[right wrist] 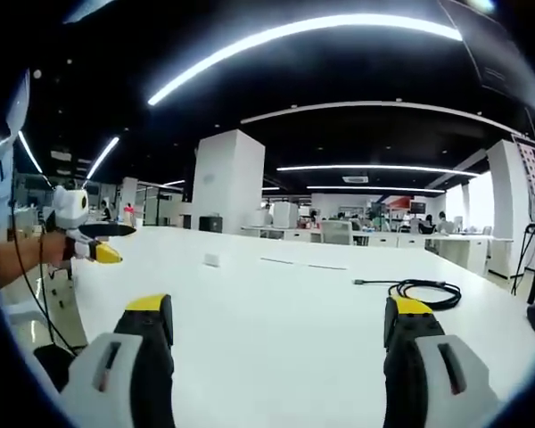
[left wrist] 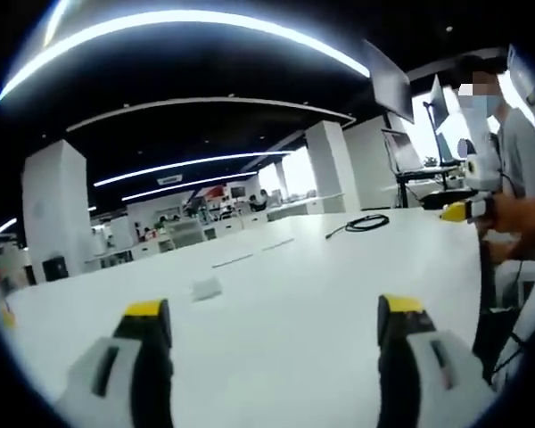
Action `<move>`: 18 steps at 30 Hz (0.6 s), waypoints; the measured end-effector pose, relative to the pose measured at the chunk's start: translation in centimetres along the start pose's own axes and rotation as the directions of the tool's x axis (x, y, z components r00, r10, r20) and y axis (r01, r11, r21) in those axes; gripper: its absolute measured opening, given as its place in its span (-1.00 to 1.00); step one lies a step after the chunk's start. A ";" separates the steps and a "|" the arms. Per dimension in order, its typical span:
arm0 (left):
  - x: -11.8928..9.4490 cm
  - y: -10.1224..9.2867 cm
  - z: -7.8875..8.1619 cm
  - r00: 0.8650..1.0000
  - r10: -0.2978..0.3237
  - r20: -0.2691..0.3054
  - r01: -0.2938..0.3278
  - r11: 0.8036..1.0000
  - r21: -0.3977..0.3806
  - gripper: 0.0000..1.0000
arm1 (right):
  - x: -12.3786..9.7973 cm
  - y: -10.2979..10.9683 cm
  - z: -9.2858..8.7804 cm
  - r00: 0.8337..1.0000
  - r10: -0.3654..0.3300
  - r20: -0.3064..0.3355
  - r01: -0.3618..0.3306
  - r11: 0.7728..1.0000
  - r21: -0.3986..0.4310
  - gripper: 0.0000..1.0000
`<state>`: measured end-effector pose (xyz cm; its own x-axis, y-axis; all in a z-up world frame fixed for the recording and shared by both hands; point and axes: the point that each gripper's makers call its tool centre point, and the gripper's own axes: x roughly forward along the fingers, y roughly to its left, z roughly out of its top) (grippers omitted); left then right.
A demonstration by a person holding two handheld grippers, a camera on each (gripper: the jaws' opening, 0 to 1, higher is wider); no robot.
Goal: Plug the desk Type‑C cable into the charger adapter.
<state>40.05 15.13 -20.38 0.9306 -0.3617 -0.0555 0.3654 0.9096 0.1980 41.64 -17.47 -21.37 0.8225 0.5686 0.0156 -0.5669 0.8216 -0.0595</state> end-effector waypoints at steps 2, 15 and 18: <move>0.4 0.5 -0.1 1.000 -0.015 -0.004 0.015 1.000 0.013 0.86 | 0.0 0.1 0.0 1.000 -0.001 -0.004 0.001 1.000 -0.001 1.00; 3.7 4.1 -0.3 0.996 -0.067 -0.063 0.072 0.994 0.087 0.75 | 0.1 -0.2 -0.6 1.000 -0.008 -0.023 0.009 1.000 0.007 1.00; 4.5 4.7 -0.4 0.994 -0.077 -0.080 0.085 0.991 0.102 0.63 | 0.2 -0.3 -0.9 1.000 -0.004 -0.028 0.004 1.000 0.007 1.00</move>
<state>45.99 17.84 -20.07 0.8984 -0.4131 -0.1488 0.4391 0.8499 0.2913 42.05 -17.65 -22.20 0.8258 0.5639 -0.0121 -0.5636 0.8243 -0.0528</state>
